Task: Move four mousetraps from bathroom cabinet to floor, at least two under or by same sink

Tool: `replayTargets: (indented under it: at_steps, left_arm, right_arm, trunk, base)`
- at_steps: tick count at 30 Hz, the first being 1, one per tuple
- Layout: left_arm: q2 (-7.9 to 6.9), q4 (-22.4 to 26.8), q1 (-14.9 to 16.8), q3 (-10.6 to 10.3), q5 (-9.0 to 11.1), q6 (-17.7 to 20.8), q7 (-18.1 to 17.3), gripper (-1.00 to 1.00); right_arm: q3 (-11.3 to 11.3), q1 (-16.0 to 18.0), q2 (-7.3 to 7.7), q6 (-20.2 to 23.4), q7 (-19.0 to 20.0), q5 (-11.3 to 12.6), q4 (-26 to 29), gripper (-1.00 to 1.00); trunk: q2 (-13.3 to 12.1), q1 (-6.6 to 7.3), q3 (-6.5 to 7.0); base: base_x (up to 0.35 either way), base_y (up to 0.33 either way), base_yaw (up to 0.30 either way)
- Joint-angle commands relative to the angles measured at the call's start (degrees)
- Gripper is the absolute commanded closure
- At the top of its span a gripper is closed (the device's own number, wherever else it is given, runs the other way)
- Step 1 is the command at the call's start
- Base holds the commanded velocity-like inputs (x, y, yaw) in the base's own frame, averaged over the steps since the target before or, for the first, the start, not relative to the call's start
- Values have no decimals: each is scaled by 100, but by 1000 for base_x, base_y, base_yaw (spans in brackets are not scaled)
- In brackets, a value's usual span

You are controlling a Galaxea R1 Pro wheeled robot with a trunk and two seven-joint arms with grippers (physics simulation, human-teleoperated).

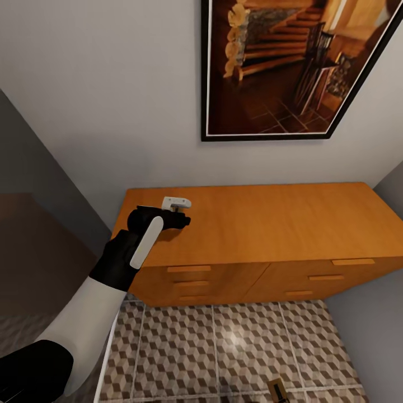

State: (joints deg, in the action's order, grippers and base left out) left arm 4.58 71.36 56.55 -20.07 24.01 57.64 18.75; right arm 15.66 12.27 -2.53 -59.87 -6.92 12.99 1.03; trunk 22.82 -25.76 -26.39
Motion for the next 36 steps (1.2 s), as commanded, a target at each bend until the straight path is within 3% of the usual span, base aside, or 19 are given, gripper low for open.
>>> replayTargets:
  at_steps: [1,36]
  left_arm:
    - [-1,6,5,-5,60,14,59,-100]
    - [8,6,5,-5,35,2,81,-100]
  right_arm:
    - [51,3,-2,-13,-46,19,-2,100]
    - [51,3,-2,-13,-46,19,-6,100]
  trunk:
    - [10,-3,-13]
    - [10,-3,-49]
  base:
    - [0,0,0]
    - [0,0,0]
